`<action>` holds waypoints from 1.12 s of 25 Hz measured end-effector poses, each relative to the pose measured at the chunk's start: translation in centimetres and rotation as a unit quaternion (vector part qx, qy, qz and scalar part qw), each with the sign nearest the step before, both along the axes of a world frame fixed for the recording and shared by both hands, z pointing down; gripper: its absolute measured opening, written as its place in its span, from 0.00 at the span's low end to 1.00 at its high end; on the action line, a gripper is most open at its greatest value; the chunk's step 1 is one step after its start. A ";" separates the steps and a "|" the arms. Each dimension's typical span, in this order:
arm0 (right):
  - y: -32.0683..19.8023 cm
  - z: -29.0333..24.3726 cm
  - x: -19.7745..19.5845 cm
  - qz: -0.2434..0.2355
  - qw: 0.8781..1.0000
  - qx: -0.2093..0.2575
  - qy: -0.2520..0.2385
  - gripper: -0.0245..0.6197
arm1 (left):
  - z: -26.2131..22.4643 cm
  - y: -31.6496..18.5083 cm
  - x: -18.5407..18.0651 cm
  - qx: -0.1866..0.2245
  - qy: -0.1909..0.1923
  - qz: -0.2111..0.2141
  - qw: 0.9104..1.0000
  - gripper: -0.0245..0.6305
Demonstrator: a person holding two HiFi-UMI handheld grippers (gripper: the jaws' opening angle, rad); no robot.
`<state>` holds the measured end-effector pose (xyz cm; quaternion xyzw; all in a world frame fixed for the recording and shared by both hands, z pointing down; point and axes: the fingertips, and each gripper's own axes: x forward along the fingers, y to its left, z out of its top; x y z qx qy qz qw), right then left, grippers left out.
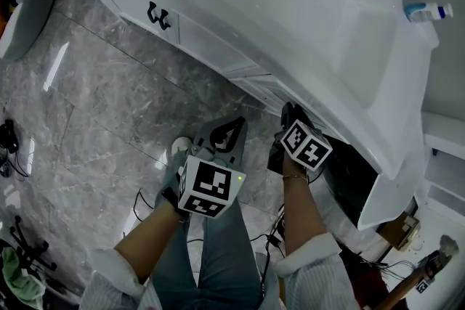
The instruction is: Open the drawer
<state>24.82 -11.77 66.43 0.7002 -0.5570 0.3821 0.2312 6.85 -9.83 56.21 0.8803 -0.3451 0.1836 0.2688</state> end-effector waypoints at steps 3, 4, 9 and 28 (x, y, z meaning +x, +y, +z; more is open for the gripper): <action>0.0 -0.3 -0.4 -0.039 0.999 0.000 0.020 0.24 | 0.1 0.4 0.4 -0.005 0.006 0.003 1.000 0.06; 0.0 -0.4 -0.6 -0.057 0.998 -0.001 0.030 0.24 | 0.1 0.6 0.6 -0.006 0.007 0.006 1.000 0.06; 0.4 -0.4 -1.2 -0.120 0.992 -0.010 0.048 0.22 | 0.1 1.3 1.3 -0.009 0.011 0.018 1.000 0.06; 4.5 -0.2 -3.6 -0.301 0.945 -0.044 0.118 0.14 | 0.3 2.3 1.6 -0.014 0.009 0.031 0.999 0.06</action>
